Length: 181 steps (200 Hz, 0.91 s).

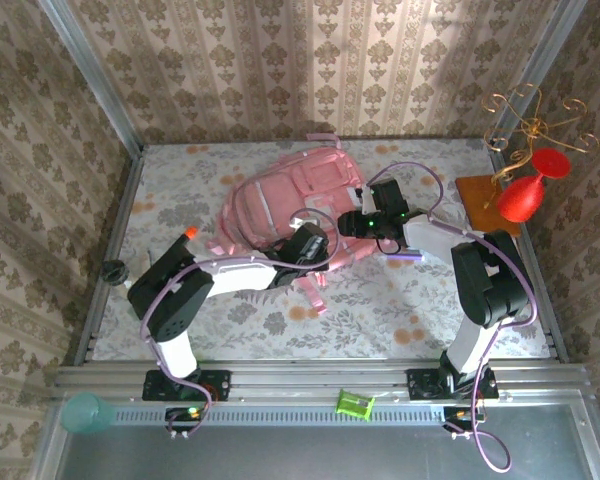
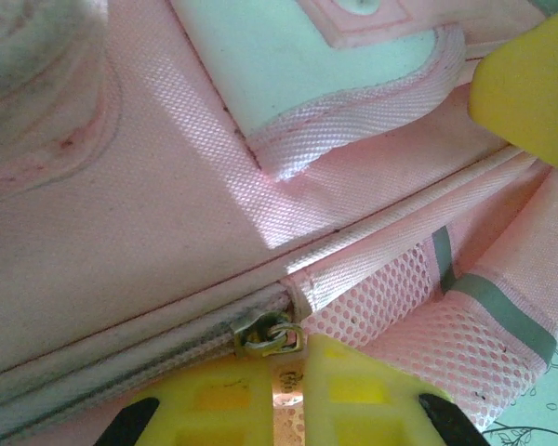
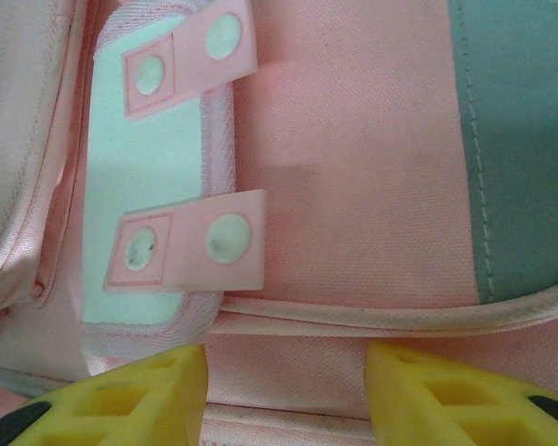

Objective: Pack the student bag

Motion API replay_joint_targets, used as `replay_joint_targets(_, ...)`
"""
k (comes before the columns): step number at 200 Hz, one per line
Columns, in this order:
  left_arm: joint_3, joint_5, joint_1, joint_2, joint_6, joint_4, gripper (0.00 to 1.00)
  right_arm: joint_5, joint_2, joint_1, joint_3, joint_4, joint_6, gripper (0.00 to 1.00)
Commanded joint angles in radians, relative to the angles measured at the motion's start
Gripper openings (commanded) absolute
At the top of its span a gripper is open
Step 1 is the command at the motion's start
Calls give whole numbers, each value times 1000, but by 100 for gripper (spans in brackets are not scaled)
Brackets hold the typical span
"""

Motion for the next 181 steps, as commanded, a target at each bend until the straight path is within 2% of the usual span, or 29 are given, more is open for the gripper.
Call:
replay_joint_targets(1,-15,-12,-3,-51,-6,9,4,1,5,0,-21,-25,1,49)
replay_joint_targets(16,-20,-13,2,-64,1,-11,0,3,6,1,-19,-27,2,49)
replay_joint_targets(38,-42,-22,26,-75,13,-50,0,13,5,1,-19,-35,2,49)
replay_joint_targets(52,-46,12,41,-64,21,-58,0,13,7,0,-21,-35,2,49)
replay_joint_targets(82,-10,61,35,-25,47,-60,10,8,17,1,-20,-27,4,49)
replay_joint_targets(110,26,40,28,21,63,-79,23,0,25,0,-23,-22,9,49)
replay_joint_targets(133,49,8,29,52,74,-95,25,-3,25,0,-27,-19,12,49)
replay_joint_targets(158,68,-39,23,73,88,-103,33,-5,24,1,-30,-15,12,49)
replay_joint_targets(181,84,-54,21,93,97,-111,33,-8,27,1,-30,-14,12,49)
